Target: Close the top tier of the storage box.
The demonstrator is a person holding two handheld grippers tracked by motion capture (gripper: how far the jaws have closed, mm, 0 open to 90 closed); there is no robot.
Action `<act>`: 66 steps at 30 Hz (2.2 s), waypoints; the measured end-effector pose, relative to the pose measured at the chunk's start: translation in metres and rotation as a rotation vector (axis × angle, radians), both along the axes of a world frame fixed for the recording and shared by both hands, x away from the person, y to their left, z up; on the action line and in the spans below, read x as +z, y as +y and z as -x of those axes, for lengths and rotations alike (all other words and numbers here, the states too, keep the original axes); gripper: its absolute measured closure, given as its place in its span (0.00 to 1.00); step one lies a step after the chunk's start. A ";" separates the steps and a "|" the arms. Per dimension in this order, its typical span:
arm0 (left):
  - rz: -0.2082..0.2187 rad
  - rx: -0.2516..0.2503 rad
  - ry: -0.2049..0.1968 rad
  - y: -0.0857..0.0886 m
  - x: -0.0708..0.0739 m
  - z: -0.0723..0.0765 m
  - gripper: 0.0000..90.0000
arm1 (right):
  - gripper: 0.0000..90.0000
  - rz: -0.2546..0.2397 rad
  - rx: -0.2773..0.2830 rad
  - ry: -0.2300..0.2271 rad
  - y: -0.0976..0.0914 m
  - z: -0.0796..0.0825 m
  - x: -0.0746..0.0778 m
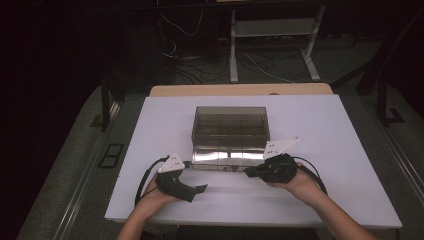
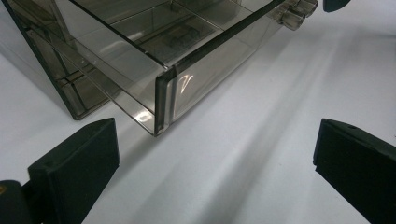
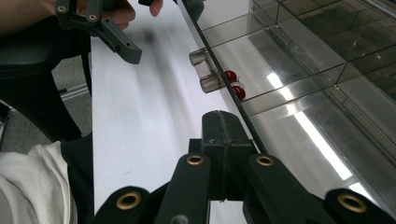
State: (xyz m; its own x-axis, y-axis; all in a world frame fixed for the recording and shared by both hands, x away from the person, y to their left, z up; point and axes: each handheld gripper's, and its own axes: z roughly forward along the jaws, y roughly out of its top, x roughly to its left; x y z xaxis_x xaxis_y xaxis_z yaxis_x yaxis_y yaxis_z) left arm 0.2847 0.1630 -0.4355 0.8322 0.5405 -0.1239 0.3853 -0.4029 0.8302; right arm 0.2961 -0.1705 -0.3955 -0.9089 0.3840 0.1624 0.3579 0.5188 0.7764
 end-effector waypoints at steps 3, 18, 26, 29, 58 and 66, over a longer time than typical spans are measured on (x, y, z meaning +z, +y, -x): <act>-0.001 0.000 0.000 0.000 0.000 0.000 0.00 | 0.99 0.000 0.001 -0.004 0.000 0.000 0.000; -0.001 0.005 0.006 0.000 0.000 0.000 0.00 | 0.99 -0.009 -0.014 -0.004 0.000 -0.007 -0.002; -0.007 0.003 0.005 0.001 0.000 0.000 0.00 | 0.99 -0.011 -0.031 -0.009 -0.001 -0.012 -0.001; -0.007 0.002 0.005 0.001 0.000 0.000 0.00 | 0.99 -0.014 -0.034 -0.011 -0.001 -0.013 -0.001; -0.009 0.017 -0.005 0.002 0.002 0.000 0.00 | 0.99 -0.012 -0.061 -0.010 0.001 -0.029 -0.001; -0.006 0.030 -0.003 0.002 0.001 0.000 0.00 | 0.99 -0.013 -0.069 -0.013 0.003 -0.034 -0.001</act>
State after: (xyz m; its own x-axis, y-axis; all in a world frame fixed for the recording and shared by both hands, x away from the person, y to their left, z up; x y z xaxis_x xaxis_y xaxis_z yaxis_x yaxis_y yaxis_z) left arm 0.2846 0.1650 -0.4341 0.8161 0.5656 -0.1185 0.3948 -0.3959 0.8291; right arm 0.3298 -0.1679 -0.3968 -0.8823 0.4441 0.1560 0.3823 0.4826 0.7880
